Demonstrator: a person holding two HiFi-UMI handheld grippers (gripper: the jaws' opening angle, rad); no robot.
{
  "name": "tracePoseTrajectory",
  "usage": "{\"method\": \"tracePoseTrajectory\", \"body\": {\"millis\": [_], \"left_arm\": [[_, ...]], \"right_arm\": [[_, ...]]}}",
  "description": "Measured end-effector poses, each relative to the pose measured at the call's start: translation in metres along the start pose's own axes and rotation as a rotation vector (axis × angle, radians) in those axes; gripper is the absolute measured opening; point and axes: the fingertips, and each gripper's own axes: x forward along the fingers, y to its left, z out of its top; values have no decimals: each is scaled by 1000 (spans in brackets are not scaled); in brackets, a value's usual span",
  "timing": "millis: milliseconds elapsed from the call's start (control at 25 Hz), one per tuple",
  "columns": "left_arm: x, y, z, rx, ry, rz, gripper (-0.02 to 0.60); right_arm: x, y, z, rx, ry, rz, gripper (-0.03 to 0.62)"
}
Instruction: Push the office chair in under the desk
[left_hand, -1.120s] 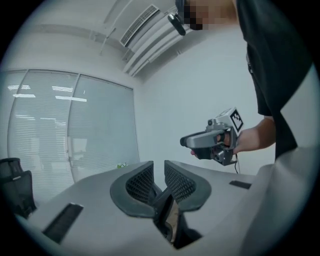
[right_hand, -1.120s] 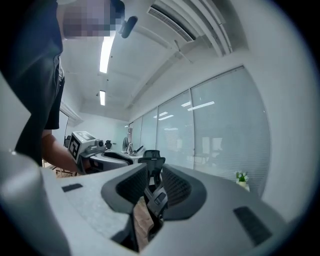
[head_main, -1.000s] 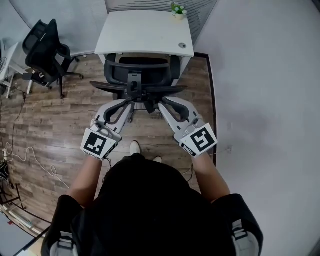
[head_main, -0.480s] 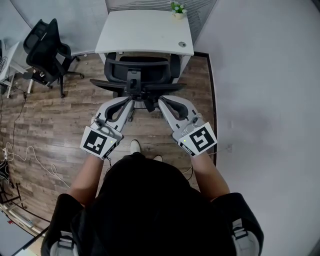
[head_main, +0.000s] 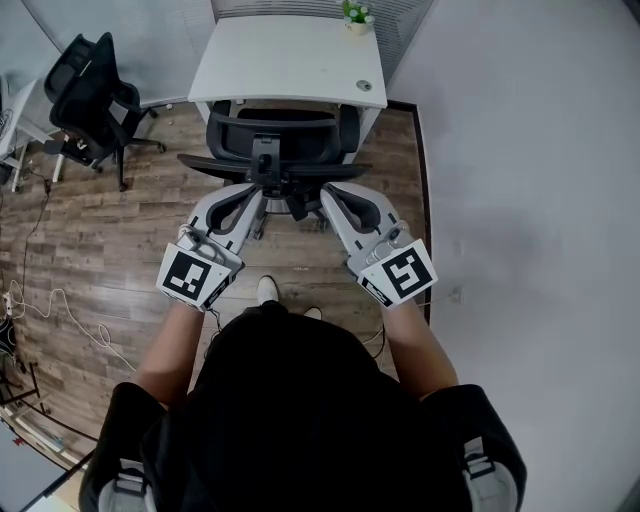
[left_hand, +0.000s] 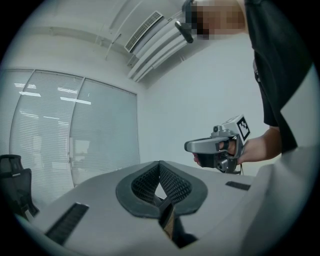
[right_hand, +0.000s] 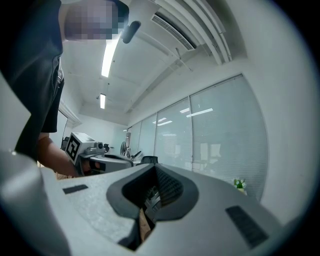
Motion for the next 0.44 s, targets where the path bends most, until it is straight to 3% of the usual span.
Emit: {"method": "tracePoseTrajectory", "body": {"millis": [440], "left_arm": [[2,4,1,5,6,12,-6]], "right_arm": [[-1,-4,-3,1,12,-4,3]]}}
